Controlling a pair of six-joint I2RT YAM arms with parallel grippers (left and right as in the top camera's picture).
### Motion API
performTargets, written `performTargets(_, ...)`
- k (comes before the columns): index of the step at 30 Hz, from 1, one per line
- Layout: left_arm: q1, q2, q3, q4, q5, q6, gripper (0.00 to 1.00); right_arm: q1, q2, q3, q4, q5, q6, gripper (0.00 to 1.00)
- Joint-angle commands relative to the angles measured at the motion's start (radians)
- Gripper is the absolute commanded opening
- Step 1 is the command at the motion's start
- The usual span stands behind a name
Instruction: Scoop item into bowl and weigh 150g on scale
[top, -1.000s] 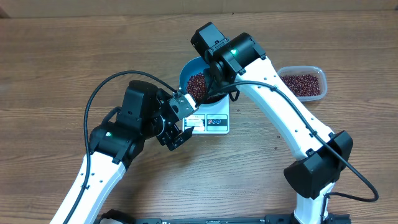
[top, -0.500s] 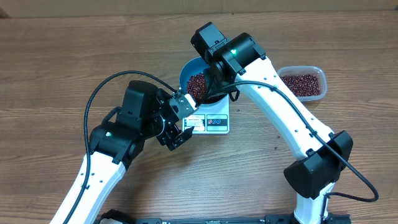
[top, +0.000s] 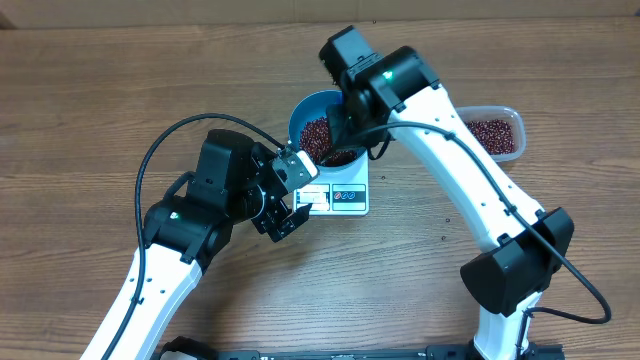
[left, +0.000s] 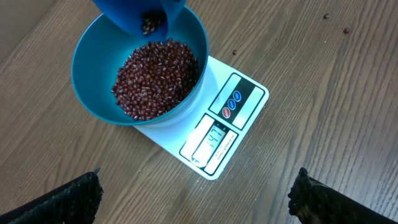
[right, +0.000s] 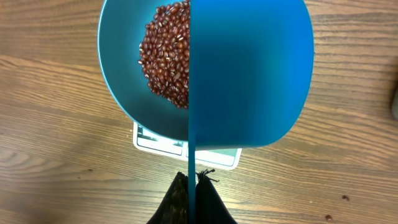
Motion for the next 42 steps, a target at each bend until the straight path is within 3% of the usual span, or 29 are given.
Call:
performTargets(1, 0.005, 0.003, 0.027, 0.0, 0.008, -0.017, 0.99, -0.018, -0.031, 0.029, 0.006, -0.056, 0.009, 0.04)
performTargets(12, 0.005, 0.003, 0.027, 0.0, 0.008, -0.017, 1.0, -0.039, -0.031, 0.029, 0.016, -0.09, 0.001, 0.04)
performTargets(29, 0.005, 0.003, 0.027, 0.0, 0.008, -0.017, 0.99, 0.057, -0.031, 0.029, 0.011, 0.175, -0.018, 0.04)
performTargets(42, 0.005, 0.003, 0.027, 0.0, 0.008, -0.017, 0.99, 0.063, -0.031, 0.029, 0.014, 0.194, -0.018, 0.04)
